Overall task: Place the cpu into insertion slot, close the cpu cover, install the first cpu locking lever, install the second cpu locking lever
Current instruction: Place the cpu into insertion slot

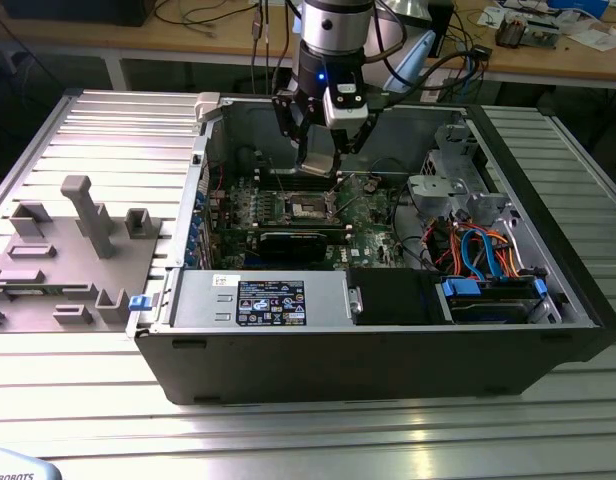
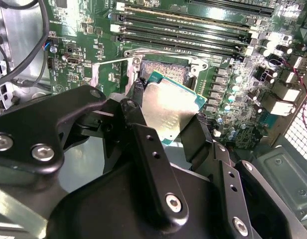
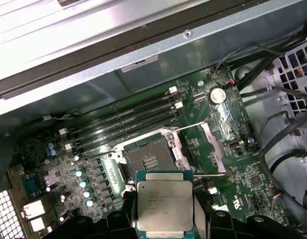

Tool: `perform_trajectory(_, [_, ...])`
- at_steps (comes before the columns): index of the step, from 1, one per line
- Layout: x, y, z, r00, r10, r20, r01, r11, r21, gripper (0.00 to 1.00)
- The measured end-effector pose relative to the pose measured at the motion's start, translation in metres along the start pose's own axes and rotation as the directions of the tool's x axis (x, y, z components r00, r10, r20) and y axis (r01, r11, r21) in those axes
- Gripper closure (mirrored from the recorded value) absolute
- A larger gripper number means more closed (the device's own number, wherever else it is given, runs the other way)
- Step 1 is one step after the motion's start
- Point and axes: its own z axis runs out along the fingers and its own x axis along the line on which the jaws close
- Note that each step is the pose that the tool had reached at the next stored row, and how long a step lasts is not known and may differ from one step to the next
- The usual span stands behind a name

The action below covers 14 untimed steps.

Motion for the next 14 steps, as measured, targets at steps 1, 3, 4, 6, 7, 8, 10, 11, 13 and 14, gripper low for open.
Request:
perform_trajectory(1, [0.0, 0.0, 0.0001, 1.0, 0.002, 0.0001, -0.002, 1.0, 0.0003, 0.45])
perform_trajectory(3, [0.0, 0.0, 0.0003, 1.0, 0.005, 0.0006, -0.005, 1.0, 0.0014, 0.45])
perform_trajectory(4, [0.0, 0.0, 0.0004, 1.0, 0.008, 0.0009, -0.008, 1.0, 0.0022, 0.45])
perform_trajectory(6, [0.0, 0.0, 0.0005, 0.9999, 0.011, 0.0013, -0.011, 0.9999, 0.0032, 0.45])
perform_trajectory(7, [0.0, 0.0, 0.0007, 0.9999, 0.014, 0.0016, -0.014, 0.9999, 0.0039, 0.45])
perform_trajectory(8, [0.0, 0.0, 0.0007, 0.9999, 0.016, 0.0018, -0.016, 0.9999, 0.0044, 0.45])
perform_trajectory(10, [0.0, 0.0, 0.0009, 0.9998, 0.019, 0.0023, -0.019, 0.9998, 0.0053, 0.45])
perform_trajectory(11, [0.0, 0.0, 0.001, 0.9998, 0.021, 0.0026, -0.021, 0.9998, 0.0061, 0.45])
perform_trajectory(13, [0.0, 0.0, 0.0012, 0.9996, 0.027, 0.0039, -0.027, 0.9996, 0.0091, 0.45])
perform_trajectory(14, [0.0, 0.0, 0.0012, 0.9996, 0.028, 0.0043, -0.028, 0.9996, 0.01, 0.45])
